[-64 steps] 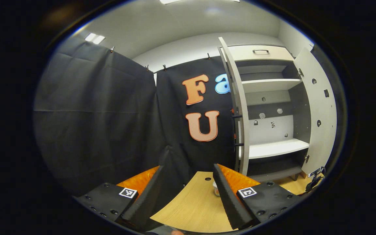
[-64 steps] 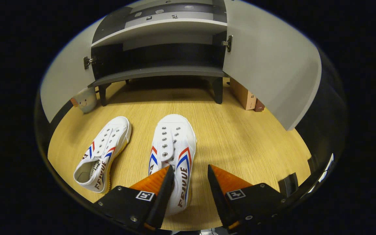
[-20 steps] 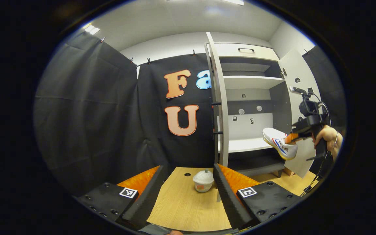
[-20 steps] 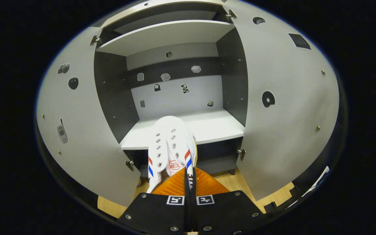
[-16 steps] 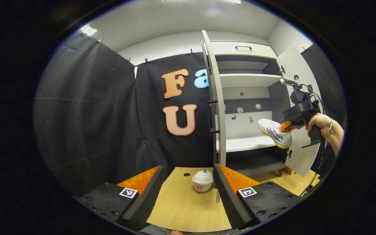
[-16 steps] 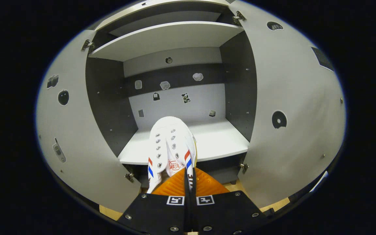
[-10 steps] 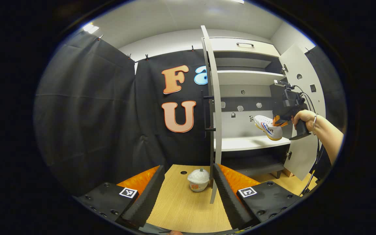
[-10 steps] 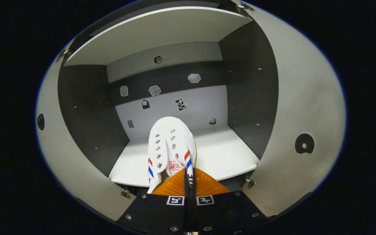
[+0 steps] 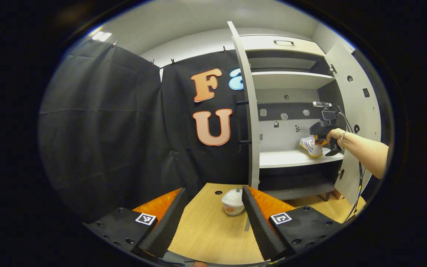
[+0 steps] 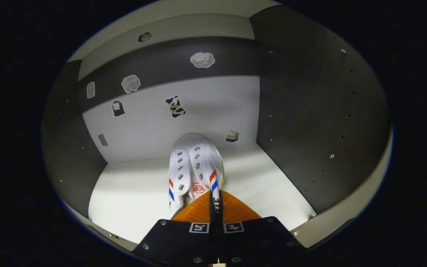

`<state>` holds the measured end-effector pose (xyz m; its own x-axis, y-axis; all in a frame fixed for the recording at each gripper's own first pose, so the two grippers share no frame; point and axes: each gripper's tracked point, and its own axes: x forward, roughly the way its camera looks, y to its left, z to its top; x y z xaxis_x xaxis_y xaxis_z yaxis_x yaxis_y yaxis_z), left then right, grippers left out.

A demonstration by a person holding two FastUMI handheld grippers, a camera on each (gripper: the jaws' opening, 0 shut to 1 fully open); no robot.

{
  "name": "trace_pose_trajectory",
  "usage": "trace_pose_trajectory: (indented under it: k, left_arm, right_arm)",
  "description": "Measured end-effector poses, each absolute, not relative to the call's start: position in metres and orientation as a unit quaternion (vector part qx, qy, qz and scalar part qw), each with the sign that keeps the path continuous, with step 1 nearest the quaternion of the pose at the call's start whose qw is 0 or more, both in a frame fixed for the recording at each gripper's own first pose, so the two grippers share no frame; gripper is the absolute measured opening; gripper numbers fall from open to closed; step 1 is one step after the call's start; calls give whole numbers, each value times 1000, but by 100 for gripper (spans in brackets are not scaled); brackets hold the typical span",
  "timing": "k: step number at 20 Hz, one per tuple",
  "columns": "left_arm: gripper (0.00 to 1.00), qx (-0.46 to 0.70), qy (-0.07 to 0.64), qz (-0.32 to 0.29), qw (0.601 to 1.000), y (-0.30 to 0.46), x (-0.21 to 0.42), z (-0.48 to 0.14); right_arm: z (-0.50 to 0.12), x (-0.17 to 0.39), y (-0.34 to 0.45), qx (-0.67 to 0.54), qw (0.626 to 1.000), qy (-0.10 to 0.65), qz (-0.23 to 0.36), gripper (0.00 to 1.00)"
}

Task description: Grab one shoe with the right hand and put it into the shoe cabinet, grab the other shoe with the left hand and put it into the shoe cabinet; then close the right door with the right hand and the left door with the left hand.

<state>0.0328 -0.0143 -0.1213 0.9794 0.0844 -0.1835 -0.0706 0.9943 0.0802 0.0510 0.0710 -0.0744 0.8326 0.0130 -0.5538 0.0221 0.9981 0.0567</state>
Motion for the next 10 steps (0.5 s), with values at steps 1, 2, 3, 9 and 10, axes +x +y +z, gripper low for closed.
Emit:
trace_pose_trajectory:
  k: [1,2,3,9,10]
  left_arm:
    - [96,38,98,39,994,-16,33,-123]
    - [96,40,100,38,993,-18,33,-124]
    - [96,40,102,36,993,-21,33,-126]
    - [96,15,112,-11,994,-52,23,-140]
    - [96,15,115,-20,993,-58,21,-144]
  right_arm:
    - [-64,45,74,29,957,289,5,1]
    - [-53,40,74,35,959,281,9,11]
    - [-35,32,69,33,964,265,-1,21]
    - [-9,-49,66,52,977,204,43,91]
    - [-4,-68,68,51,978,192,54,94]
